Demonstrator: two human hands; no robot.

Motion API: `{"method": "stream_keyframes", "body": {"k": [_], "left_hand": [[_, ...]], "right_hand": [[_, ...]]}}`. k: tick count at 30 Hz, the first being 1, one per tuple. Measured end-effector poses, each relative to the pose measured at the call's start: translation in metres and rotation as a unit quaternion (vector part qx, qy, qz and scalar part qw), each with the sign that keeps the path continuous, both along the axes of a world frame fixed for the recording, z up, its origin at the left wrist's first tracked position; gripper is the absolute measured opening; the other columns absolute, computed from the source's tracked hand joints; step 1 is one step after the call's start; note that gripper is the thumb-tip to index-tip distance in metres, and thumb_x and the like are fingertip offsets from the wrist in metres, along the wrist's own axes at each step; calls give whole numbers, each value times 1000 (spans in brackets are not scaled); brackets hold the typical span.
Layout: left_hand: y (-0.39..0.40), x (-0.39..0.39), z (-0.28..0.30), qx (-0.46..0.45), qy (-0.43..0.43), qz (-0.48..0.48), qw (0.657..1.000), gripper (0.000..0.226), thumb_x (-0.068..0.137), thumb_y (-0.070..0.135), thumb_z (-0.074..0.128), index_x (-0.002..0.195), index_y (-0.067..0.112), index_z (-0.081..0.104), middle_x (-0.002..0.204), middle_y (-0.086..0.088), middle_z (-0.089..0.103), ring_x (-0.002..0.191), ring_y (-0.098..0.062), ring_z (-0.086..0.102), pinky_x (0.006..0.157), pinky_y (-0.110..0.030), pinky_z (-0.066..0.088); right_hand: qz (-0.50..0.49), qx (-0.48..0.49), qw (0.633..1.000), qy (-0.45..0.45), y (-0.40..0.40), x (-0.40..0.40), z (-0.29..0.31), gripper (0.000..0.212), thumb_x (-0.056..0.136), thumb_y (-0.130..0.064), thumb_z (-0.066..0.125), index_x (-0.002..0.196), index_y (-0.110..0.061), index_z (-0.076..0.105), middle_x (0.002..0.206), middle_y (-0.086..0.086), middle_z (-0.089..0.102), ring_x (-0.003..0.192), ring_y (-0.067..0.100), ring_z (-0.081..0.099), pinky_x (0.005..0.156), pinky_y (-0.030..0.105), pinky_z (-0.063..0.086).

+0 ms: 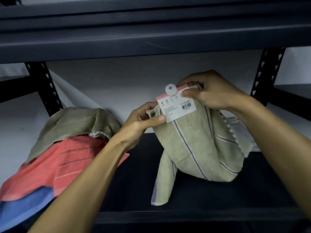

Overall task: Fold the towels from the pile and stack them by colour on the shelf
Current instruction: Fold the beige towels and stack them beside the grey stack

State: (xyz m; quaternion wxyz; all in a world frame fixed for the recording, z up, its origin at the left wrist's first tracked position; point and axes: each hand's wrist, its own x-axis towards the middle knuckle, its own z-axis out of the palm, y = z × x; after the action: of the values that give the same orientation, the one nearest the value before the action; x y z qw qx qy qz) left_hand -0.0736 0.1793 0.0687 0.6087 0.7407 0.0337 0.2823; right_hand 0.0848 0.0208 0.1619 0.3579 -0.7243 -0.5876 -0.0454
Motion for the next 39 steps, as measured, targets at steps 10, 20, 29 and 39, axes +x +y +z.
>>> {"method": "stream_keyframes", "body": {"k": [10, 20, 29, 39], "left_hand": [[-31, 17, 5, 41, 24, 129, 990, 25, 89, 39, 68, 106, 22, 74, 112, 15, 71, 104, 2, 65, 85, -14, 48], [-41, 40, 26, -88, -35, 141, 985, 22, 94, 24, 66, 110, 10, 70, 102, 1, 76, 94, -13, 72, 77, -23, 58], [-32, 49, 49, -106, -8, 80, 991, 34, 98, 36, 59, 122, 13, 65, 110, -1, 74, 103, -16, 70, 92, -34, 55], [-18, 51, 10, -29, 70, 119, 990, 28, 105, 26, 47, 124, 16, 64, 110, 2, 74, 102, -14, 70, 86, -28, 58]], "right_hand": [[-56, 132, 975, 171, -7, 28, -18, 10, 88, -19, 68, 95, -26, 67, 95, -15, 67, 92, -1, 62, 76, 13, 49], [-56, 289, 925, 239, -6, 10, -15, 28, 84, -28, 74, 109, -25, 62, 98, -13, 64, 89, -4, 62, 71, 9, 47], [-39, 255, 901, 348, -12, 4, -44, 14, 90, -35, 67, 93, -22, 71, 91, -6, 74, 89, 10, 70, 91, 36, 55], [-50, 199, 962, 182, -9, -2, -59, 13, 88, -31, 70, 83, -21, 75, 83, -4, 75, 78, 10, 71, 73, 34, 59]]}}
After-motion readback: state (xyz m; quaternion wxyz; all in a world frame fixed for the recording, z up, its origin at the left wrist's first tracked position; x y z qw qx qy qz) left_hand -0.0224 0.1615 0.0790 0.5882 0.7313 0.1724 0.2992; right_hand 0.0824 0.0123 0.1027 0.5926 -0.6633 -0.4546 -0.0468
